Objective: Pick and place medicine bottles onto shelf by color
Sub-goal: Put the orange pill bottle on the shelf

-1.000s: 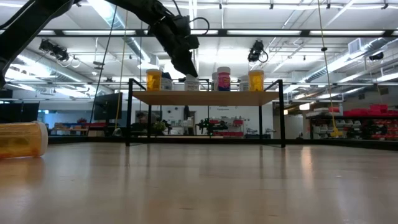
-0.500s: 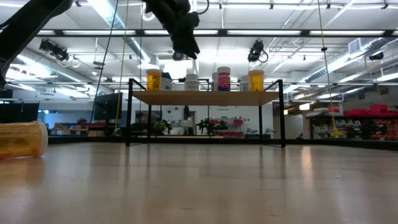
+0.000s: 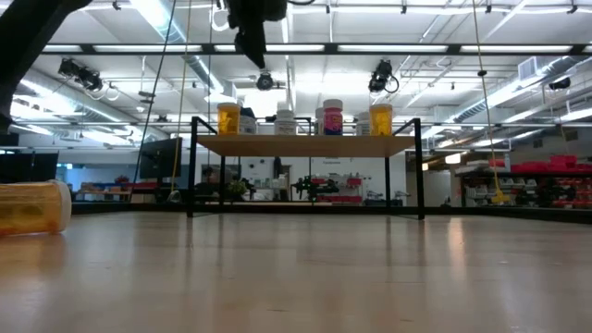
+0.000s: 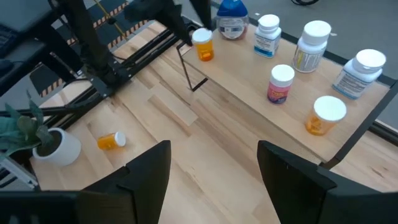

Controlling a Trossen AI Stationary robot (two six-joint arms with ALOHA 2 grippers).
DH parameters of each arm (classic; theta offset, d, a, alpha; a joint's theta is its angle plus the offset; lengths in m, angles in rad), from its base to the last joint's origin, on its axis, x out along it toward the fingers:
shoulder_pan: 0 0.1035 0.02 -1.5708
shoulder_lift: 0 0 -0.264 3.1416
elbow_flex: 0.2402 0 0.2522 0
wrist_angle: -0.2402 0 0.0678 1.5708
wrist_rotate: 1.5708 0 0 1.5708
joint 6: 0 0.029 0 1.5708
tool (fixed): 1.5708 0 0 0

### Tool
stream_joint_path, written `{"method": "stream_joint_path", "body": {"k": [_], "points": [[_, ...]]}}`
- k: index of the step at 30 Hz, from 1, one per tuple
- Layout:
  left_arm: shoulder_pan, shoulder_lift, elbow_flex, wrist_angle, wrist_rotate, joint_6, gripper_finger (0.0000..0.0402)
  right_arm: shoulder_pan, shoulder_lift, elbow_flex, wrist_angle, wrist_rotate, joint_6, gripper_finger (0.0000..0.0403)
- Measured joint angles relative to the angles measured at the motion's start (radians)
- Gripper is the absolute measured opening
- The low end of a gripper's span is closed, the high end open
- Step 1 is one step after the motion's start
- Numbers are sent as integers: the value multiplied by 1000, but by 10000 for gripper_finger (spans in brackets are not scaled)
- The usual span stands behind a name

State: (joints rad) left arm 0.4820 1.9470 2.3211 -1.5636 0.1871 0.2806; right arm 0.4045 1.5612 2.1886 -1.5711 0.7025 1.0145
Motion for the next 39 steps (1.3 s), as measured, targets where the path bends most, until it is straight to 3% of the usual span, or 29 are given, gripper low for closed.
{"method": "stream_joint_path", "body": {"k": [7,16,23,27,32,35,39], "points": [[-146,-19,-5,-8,-6,-256,233,52,0,0,0,0,31,247],[-321,-18,-6,-8,-125,-493,217,141,0,0,0,0,89,247],[-423,-18,-6,-8,-136,-586,215,195,0,0,0,0,105,247],[-472,-19,-26,-3,-184,-558,215,226,0,0,0,14,118,247],[-521,-96,-287,11,-205,-508,210,259,0,0,0,37,121,247],[-537,-233,-521,84,-199,-523,207,268,0,0,0,51,129,247],[-539,-428,-828,282,-102,-665,207,267,0,0,0,64,130,247]]}}
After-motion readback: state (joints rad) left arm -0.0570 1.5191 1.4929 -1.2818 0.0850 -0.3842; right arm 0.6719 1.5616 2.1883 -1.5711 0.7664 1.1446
